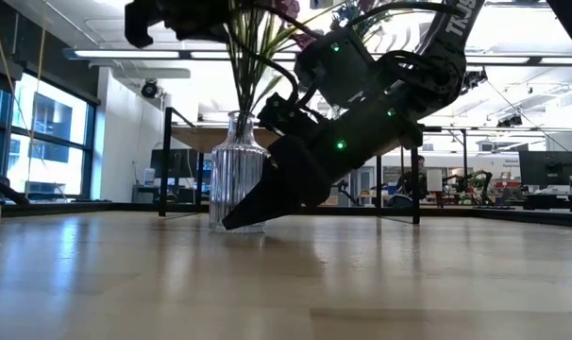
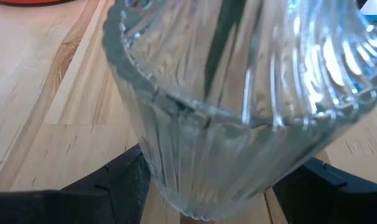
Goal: Pick and place flowers into a vace then onto a shelf
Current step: Put the white flowers into the transparent vase
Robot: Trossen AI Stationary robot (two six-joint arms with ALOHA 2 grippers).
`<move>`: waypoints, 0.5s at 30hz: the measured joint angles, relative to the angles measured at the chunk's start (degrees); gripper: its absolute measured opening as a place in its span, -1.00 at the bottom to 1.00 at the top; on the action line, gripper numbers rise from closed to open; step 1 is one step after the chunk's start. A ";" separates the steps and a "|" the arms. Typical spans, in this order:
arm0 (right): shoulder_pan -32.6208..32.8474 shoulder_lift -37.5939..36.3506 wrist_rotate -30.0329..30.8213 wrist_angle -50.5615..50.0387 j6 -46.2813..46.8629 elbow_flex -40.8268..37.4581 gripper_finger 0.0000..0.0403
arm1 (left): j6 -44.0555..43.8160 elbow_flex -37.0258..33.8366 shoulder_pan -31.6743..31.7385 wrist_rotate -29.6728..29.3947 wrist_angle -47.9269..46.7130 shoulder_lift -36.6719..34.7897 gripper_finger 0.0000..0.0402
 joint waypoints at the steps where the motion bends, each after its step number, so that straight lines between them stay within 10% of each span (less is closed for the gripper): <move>1: -0.01 0.00 -0.02 0.00 -0.02 0.00 0.38 | -0.15 -0.73 0.04 -0.09 0.67 -0.02 -0.77; 15: -0.84 0.00 0.50 0.07 -0.52 0.02 0.38 | -3.18 -7.85 -1.09 0.70 5.30 0.23 -0.77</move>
